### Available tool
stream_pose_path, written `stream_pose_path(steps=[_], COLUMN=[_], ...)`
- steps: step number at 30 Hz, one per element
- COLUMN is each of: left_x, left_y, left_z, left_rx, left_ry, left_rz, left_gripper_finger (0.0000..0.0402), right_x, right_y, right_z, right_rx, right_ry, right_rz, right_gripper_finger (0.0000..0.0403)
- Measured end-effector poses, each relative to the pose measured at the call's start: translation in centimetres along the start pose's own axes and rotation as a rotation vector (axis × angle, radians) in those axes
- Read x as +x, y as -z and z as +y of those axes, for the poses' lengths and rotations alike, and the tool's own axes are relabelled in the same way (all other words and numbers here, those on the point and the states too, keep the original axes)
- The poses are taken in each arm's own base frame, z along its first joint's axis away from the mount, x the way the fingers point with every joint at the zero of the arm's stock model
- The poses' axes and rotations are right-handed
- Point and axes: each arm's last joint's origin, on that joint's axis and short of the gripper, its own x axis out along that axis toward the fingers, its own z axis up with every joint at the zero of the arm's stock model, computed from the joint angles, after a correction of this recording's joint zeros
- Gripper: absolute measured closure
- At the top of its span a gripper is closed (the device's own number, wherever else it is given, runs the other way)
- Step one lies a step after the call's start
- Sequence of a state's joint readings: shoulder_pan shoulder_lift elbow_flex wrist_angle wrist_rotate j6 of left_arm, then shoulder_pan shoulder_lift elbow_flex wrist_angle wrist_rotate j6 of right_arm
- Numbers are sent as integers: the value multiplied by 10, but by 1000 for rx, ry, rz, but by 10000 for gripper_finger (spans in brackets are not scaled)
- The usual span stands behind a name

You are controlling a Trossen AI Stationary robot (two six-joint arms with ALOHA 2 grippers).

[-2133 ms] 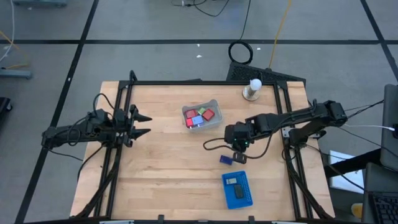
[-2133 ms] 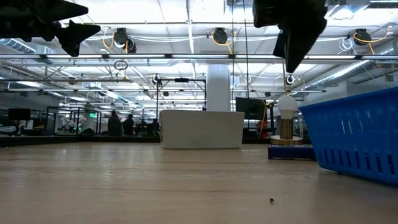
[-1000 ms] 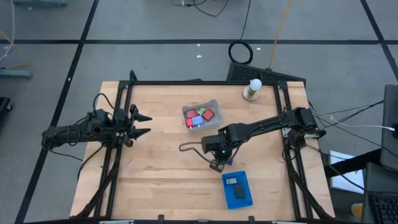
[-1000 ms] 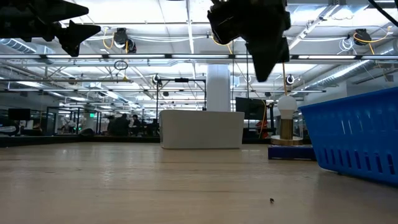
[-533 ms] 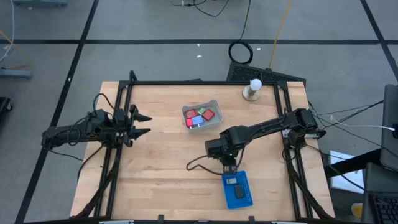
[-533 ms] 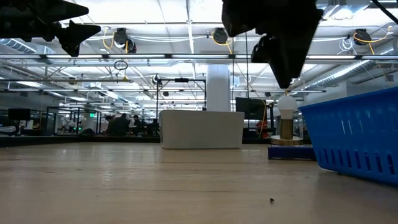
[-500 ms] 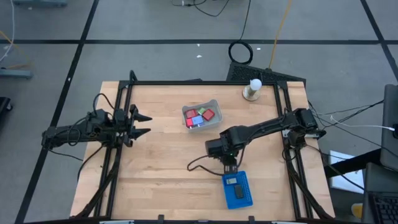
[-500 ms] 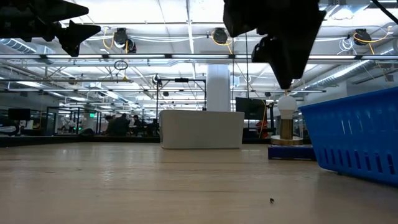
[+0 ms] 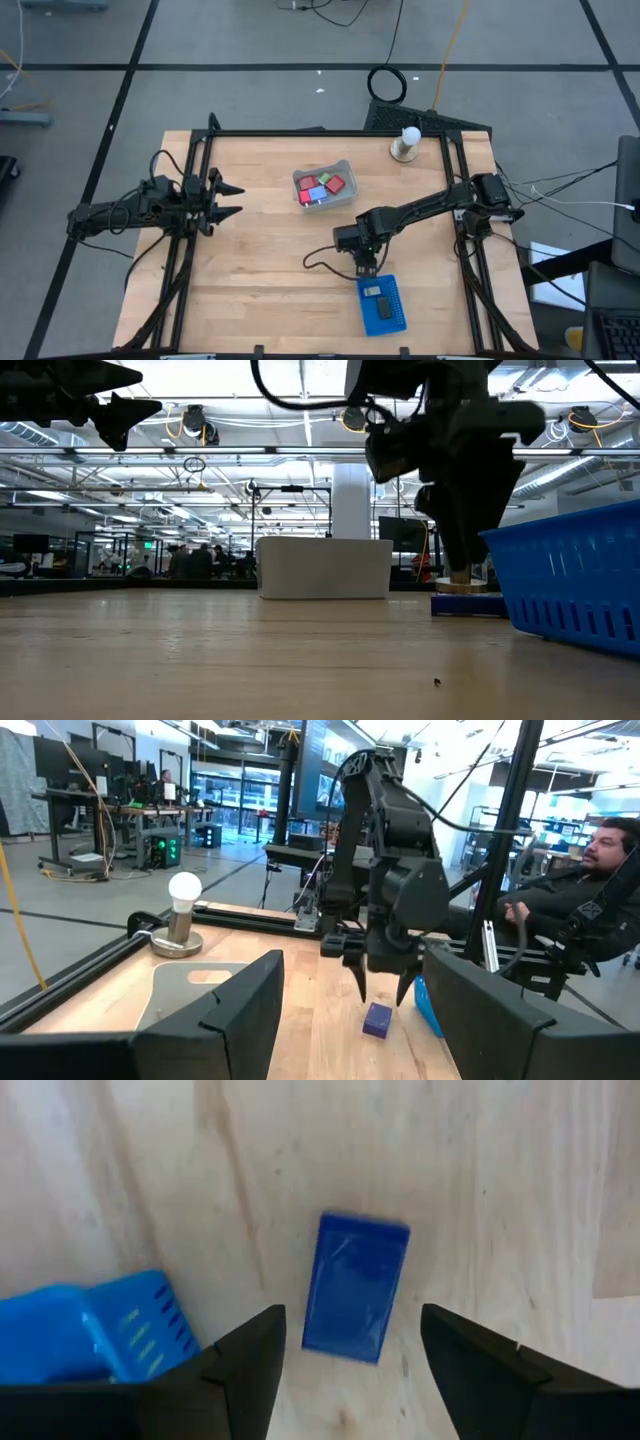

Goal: Pick & Place Office items
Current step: Put the dark blue timer into the blue bin

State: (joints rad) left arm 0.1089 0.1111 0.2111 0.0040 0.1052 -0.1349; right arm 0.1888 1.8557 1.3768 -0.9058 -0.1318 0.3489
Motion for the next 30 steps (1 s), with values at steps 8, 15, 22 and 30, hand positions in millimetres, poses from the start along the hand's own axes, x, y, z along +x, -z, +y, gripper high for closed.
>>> stream_pose_path(steps=[8,15,22,30], left_x=[0,0,0,0], left_y=[0,0,0,0], left_z=[0,0,0,0], left_rx=[0,0,0,0], left_ry=[0,0,0,0], left_rz=[0,0,0,0], left_gripper_finger=[158,158,158,158], right_x=[9,9,10,21], right_y=[-2,-4,-3,6], right_z=[-8,-6,-2,-7], right_rx=[172,246,230,234], right_ry=[-13,-27,-26,12], right_rz=[-38,-62,-66,-33], right_gripper_finger=[179,181,182,184])
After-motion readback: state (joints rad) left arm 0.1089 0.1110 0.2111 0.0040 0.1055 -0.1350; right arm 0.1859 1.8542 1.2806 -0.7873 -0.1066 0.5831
